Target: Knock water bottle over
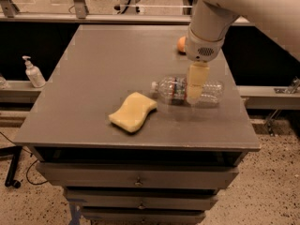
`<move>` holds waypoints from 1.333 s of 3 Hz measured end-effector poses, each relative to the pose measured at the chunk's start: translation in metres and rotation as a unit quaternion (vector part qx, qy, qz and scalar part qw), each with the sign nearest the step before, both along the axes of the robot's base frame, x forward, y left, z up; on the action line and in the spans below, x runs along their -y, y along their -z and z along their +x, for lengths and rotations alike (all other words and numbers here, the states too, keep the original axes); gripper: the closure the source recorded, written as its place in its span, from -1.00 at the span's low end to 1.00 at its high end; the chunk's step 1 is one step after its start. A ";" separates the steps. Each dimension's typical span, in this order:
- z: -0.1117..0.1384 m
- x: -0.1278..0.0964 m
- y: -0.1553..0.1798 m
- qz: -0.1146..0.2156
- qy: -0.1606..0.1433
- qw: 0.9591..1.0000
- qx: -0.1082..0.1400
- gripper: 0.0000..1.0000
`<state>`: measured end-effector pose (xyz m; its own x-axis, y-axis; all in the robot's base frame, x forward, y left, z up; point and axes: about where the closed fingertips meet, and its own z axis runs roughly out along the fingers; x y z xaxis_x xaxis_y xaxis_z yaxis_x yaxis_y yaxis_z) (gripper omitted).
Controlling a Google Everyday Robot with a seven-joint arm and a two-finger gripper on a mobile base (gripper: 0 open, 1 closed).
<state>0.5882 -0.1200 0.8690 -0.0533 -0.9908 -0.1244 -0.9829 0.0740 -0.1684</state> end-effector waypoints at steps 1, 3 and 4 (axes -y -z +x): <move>-0.002 -0.005 -0.004 0.057 0.008 0.998 0.010 -1.00; -0.005 0.021 -0.006 0.236 0.053 0.968 0.059 -1.00; -0.007 0.050 -0.013 0.325 0.078 0.937 0.096 -1.00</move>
Offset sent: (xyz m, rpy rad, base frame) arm -0.0064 -0.0126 0.0207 0.5886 -0.1043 -0.1275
